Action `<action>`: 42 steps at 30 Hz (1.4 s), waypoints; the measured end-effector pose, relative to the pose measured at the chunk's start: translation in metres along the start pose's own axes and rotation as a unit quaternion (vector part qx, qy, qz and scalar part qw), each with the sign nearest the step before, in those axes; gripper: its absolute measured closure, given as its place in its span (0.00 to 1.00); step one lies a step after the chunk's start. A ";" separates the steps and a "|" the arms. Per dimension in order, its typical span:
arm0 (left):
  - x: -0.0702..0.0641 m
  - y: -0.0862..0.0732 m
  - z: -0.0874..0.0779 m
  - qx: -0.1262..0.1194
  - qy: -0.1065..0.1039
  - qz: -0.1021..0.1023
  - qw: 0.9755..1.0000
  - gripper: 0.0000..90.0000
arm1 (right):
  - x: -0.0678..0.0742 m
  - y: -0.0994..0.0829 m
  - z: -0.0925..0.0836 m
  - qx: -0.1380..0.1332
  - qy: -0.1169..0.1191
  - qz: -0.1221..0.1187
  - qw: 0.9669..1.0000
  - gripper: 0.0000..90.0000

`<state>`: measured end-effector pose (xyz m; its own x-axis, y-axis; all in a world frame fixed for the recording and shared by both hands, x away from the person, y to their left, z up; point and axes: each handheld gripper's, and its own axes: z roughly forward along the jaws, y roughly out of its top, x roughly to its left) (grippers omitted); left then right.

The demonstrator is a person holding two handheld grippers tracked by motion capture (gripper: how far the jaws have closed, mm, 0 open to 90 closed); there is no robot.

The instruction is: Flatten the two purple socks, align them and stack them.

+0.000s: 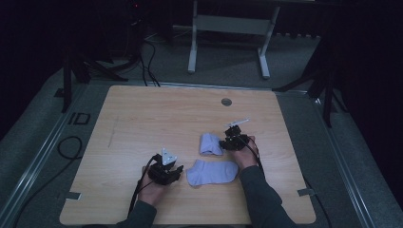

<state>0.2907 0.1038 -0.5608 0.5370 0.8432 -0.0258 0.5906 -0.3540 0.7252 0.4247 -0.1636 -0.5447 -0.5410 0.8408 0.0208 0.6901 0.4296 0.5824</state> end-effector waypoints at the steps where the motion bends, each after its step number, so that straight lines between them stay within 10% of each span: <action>1: 0.000 0.000 0.000 0.001 -0.001 0.001 1.000 0.66 | 0.001 0.000 0.000 0.002 -0.002 0.000 1.000 0.76; 8: -0.001 0.000 0.001 0.002 -0.001 0.000 1.000 0.66 | 0.002 0.001 0.000 0.003 0.005 0.006 1.000 0.92; 24: -0.001 -0.001 0.002 0.006 0.001 0.000 1.000 0.66 | -0.025 -0.019 -0.014 -0.009 -0.018 0.079 0.997 0.93; 42: -0.001 -0.001 0.002 0.004 0.001 -0.003 1.000 0.65 | -0.026 -0.010 -0.061 -0.073 0.004 0.054 0.996 0.93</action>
<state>0.2908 0.1025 -0.5626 0.5333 0.8454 -0.0288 0.5987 -0.3532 0.7189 0.4029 -0.2098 -0.5015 -0.4719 0.8764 0.0961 0.6681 0.2844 0.6876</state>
